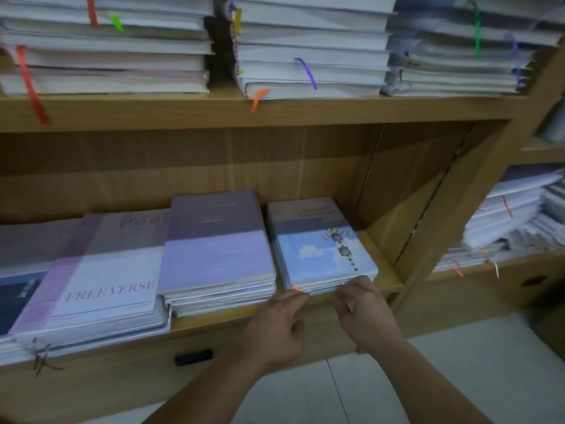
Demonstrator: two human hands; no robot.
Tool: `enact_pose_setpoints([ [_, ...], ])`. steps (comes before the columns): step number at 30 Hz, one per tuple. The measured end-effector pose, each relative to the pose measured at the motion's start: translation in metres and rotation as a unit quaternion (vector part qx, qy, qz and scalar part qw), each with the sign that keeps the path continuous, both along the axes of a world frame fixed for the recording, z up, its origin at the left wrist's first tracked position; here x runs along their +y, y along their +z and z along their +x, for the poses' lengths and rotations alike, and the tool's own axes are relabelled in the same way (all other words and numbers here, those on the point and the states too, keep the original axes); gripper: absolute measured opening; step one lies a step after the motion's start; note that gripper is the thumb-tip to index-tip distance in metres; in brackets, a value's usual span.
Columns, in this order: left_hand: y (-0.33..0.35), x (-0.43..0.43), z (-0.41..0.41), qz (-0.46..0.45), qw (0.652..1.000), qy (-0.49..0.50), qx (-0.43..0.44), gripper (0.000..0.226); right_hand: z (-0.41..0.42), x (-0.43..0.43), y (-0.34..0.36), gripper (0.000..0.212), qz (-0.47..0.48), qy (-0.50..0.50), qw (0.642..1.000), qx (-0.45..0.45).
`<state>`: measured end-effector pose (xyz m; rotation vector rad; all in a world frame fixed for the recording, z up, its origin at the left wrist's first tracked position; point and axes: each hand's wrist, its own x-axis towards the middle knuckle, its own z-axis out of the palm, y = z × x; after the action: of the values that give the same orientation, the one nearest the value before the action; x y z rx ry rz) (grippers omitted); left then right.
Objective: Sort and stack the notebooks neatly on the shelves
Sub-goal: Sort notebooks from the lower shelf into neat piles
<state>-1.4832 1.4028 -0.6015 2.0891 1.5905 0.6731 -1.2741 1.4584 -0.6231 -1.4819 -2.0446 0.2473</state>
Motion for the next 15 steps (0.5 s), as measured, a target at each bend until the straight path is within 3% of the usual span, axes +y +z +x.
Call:
enact_pose_setpoints([
  [5, -0.007, 0.000, 0.004, 0.001, 1.000, 0.018, -0.009, 0.052, 0.002, -0.003, 0.005, 0.003, -0.025, -0.046, 0.999, 0.006],
  [10, -0.011, -0.002, 0.008, -0.027, 0.997, 0.036, -0.061, 0.054, -0.004, -0.006, 0.003, 0.010, -0.019, -0.004, 0.999, -0.038],
  [15, 0.003, -0.026, -0.009, -0.037, 0.985, 0.074, -0.149, 0.040, -0.040, -0.021, 0.041, 0.027, -0.125, -0.027, 0.974, -0.185],
])
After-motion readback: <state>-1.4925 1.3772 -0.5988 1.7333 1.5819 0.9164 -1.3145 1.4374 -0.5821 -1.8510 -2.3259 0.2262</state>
